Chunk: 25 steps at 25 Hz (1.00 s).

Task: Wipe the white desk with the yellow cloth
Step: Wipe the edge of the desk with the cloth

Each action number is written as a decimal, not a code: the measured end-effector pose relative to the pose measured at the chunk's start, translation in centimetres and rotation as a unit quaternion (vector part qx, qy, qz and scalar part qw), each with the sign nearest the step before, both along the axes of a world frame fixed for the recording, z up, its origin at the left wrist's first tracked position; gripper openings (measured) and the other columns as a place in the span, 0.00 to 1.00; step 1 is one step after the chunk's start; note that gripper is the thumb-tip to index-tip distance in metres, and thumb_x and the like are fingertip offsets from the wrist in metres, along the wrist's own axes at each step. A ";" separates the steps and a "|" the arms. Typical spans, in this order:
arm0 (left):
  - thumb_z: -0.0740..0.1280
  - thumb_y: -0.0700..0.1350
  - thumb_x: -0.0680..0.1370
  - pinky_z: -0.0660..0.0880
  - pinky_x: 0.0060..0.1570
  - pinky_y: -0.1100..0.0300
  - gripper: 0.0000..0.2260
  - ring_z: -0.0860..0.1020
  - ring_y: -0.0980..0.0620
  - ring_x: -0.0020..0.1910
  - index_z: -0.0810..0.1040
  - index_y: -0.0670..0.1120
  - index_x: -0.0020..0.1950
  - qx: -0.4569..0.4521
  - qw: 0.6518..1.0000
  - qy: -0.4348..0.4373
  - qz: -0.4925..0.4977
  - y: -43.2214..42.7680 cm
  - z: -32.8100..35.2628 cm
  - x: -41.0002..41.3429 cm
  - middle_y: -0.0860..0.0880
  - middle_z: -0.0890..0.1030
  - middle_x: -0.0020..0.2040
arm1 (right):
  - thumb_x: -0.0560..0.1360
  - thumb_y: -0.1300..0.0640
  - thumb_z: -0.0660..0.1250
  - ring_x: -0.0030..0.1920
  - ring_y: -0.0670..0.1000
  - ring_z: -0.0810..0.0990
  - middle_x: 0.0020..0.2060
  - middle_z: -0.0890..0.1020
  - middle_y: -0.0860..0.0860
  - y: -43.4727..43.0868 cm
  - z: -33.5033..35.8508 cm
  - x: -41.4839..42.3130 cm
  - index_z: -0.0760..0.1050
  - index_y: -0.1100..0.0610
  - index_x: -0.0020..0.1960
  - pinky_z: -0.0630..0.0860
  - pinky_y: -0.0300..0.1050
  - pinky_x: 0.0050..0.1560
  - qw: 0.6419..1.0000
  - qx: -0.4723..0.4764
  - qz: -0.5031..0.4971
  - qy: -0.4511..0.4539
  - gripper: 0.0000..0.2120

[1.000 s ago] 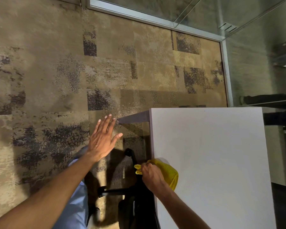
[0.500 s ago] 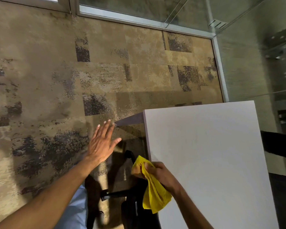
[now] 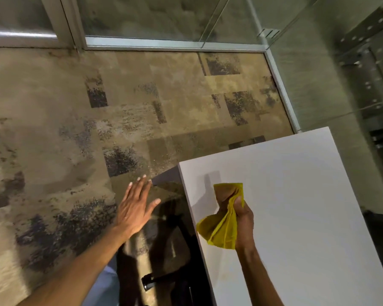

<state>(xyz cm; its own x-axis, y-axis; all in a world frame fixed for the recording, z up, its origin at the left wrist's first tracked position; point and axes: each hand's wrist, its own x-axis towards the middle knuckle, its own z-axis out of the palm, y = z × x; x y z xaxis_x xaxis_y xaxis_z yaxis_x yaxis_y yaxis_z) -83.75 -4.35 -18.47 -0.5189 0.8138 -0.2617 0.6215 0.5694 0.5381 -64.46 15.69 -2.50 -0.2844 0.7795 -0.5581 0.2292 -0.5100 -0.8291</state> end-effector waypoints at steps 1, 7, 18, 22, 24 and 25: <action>0.41 0.68 0.82 0.49 0.80 0.47 0.38 0.56 0.45 0.81 0.59 0.42 0.81 -0.001 1.000 0.002 -0.003 -0.1 -0.1 -0.2 0.42 0.56 0.83 | 0.83 0.53 0.56 0.43 0.54 0.83 0.42 0.85 0.56 0.1 -0.2 0.1 0.79 0.64 0.54 0.81 0.52 0.45 0.998 0.051 -0.013 -0.023 0.17; 0.42 0.67 0.83 0.49 0.80 0.48 0.37 0.58 0.45 0.81 0.60 0.42 0.81 -0.021 1.000 0.006 -0.014 -1.5 -1.1 -1.4 0.42 0.58 0.82 | 0.82 0.52 0.60 0.36 0.49 0.73 0.36 0.76 0.53 -3.1 -3.6 4.4 0.76 0.63 0.46 0.71 0.48 0.43 0.968 0.156 -0.122 -0.154 0.15; 0.42 0.67 0.83 0.50 0.80 0.47 0.37 0.58 0.46 0.81 0.60 0.42 0.81 -0.040 0.998 0.017 -0.037 -2.5 -1.4 -2.1 0.42 0.58 0.82 | 0.81 0.50 0.58 0.38 0.45 0.75 0.39 0.79 0.48 -6.8 -7.9 -2.1 0.77 0.55 0.52 0.74 0.48 0.46 0.949 0.185 -0.129 -0.220 0.12; 0.42 0.67 0.83 0.39 0.79 0.56 0.38 0.59 0.44 0.80 0.61 0.40 0.81 -0.041 0.998 0.029 -0.040 -2.7 -0.8 -2.8 0.40 0.60 0.81 | 0.83 0.49 0.57 0.43 0.43 0.76 0.42 0.79 0.42 -7.0 -8.1 -6.1 0.77 0.54 0.56 0.74 0.43 0.48 0.971 0.167 -0.073 -0.155 0.13; 0.41 0.67 0.82 0.38 0.79 0.57 0.39 0.61 0.43 0.80 0.62 0.40 0.80 -0.039 0.998 0.037 -0.044 -2.7 -0.4 -3.1 0.40 0.61 0.81 | 0.83 0.49 0.57 0.46 0.43 0.78 0.45 0.81 0.43 -6.8 -7.9 -9.0 0.77 0.49 0.55 0.74 0.43 0.50 0.978 0.164 -0.043 -0.117 0.10; 0.41 0.67 0.82 0.40 0.79 0.56 0.39 0.61 0.43 0.80 0.64 0.39 0.79 -0.037 0.998 0.041 -0.044 -2.6 -0.2 -3.3 0.40 0.62 0.81 | 0.83 0.49 0.58 0.45 0.44 0.78 0.44 0.81 0.43 -6.6 -7.9 -10.5 0.77 0.48 0.52 0.75 0.46 0.51 0.982 0.159 -0.033 -0.099 0.09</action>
<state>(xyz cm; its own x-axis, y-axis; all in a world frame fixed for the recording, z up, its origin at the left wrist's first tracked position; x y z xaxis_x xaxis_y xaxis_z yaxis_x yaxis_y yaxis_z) -87.05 -6.96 -18.68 -0.4685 0.8371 -0.2825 0.7109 0.5470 0.4420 -74.99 9.11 -10.38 -0.1372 0.9361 -0.3238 0.3776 -0.2528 -0.8908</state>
